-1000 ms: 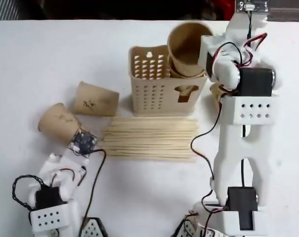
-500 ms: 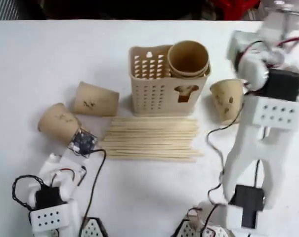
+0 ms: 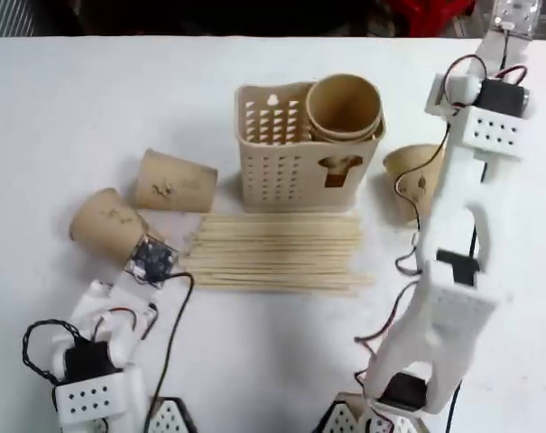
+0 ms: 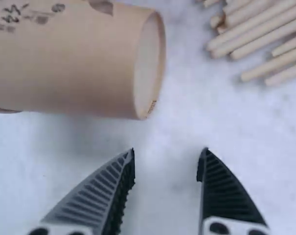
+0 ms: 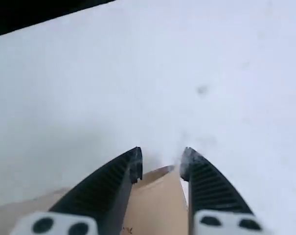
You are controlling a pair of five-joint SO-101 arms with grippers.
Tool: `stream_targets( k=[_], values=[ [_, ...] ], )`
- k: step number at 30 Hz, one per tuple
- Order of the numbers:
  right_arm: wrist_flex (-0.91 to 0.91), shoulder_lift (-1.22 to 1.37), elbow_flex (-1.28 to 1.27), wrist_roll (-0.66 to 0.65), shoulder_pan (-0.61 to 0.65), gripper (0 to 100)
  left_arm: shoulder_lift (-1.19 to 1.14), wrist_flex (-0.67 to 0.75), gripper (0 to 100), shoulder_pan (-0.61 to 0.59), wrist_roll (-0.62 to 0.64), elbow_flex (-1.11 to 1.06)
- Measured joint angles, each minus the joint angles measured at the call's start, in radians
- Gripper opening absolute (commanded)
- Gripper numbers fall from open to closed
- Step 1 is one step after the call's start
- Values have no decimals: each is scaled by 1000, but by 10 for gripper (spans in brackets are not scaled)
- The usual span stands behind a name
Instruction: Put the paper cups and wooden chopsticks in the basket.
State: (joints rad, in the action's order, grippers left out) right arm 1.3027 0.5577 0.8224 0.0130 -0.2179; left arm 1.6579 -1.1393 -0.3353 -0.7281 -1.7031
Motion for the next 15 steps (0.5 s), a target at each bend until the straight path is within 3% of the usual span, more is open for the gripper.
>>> stream_targets(
  k=[7, 15],
  values=[
    [109, 239, 206, 0, 5, 243, 0, 0, 211, 0, 0, 0],
    [261, 381, 381, 0, 3, 167, 0, 0, 211, 0, 0, 0]
  ],
)
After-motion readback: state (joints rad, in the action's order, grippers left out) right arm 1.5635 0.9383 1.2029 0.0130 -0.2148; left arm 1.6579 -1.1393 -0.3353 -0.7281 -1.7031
